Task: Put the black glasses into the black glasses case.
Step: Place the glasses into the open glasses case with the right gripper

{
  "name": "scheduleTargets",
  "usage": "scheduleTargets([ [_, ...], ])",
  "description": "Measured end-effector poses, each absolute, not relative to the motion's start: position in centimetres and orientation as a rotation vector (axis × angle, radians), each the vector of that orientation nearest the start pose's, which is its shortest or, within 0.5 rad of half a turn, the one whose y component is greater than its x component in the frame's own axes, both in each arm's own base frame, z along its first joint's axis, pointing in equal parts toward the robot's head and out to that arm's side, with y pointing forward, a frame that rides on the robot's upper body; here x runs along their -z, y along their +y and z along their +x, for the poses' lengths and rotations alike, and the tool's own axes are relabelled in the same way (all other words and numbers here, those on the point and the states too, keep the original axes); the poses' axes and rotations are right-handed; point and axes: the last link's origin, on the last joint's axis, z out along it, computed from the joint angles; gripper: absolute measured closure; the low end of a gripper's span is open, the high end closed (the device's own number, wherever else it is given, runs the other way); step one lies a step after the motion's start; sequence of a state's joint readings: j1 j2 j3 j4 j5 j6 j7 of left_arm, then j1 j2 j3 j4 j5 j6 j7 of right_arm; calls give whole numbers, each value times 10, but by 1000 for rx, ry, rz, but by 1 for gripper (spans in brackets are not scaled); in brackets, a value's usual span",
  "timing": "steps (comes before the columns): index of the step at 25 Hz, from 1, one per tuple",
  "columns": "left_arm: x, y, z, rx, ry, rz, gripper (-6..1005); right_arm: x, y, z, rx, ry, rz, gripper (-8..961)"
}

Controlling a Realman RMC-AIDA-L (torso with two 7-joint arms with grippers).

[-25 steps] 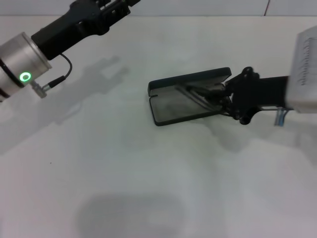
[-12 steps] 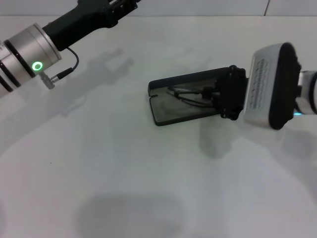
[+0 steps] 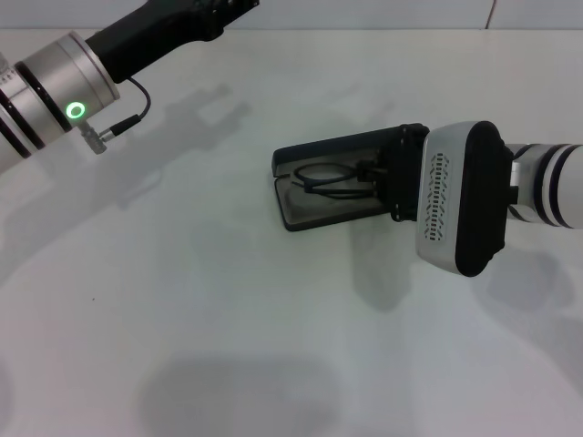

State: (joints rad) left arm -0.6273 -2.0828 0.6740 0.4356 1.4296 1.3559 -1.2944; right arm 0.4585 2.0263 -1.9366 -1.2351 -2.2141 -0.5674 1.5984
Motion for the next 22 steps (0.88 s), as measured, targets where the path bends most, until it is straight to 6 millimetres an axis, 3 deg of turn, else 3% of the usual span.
scheduleTargets([
  [19, -14, 390, -218, 1236, -698, -2207, 369, 85, 366, 159, 194, -567, -2467, 873],
  [22, -14, 391, -217, 1239, -700, -2209, 369, 85, 366, 161, 196, -562, -2467, 830],
])
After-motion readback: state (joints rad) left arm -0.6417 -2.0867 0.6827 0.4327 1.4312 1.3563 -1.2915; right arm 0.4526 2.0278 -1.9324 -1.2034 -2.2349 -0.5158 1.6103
